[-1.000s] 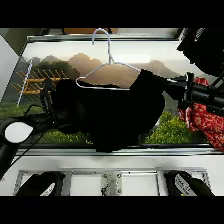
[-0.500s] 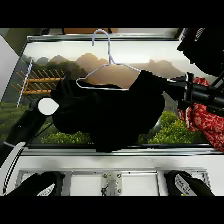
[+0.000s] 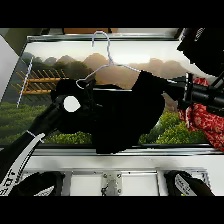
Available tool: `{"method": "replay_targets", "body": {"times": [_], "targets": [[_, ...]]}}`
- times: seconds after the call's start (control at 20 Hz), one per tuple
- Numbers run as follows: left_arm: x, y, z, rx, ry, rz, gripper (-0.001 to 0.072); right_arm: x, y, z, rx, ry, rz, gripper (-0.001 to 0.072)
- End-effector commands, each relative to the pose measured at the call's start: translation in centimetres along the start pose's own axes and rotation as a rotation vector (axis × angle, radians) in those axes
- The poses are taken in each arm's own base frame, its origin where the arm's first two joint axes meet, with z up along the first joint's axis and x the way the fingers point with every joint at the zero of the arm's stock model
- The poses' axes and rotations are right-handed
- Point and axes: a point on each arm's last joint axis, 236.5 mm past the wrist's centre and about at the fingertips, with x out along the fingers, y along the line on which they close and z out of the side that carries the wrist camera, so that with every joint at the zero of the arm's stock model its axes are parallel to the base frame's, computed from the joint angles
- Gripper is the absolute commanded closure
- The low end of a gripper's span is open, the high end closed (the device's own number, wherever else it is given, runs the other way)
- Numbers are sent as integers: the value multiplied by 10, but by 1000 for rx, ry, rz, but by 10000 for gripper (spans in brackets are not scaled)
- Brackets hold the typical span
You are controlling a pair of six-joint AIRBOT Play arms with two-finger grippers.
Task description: Fold the clothes and pants, and hang the long-sleeved shirts on hangers.
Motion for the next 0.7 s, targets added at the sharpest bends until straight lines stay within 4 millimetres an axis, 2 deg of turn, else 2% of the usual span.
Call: {"method": "replay_targets", "body": {"times": [0.0, 0.25, 0.4, 0.45, 0.5, 0.55, 0.65], "targets": [[7, 18, -42, 65, 119, 90, 97, 0, 0, 1, -1, -1, 0, 700], [15, 54, -87, -14, 179, 125, 97, 0, 0, 1, -2, -1, 0, 700], [17, 47, -97, -77, 174, 57, 99, 0, 0, 1, -2, -1, -1, 700], [17, 47, -96, -82, 162, 48, 139, 0, 0, 1, -2, -1, -1, 700], [15, 47, -96, -76, 153, 47, 461, 0, 0, 1, -2, -1, -1, 701], [13, 47, -93, -66, 135, 41, 694, 0, 0, 1, -2, -1, -1, 700], [0, 44, -77, -65, 67, 17, 688, 0, 0, 1, -2, -1, -1, 700]]}}
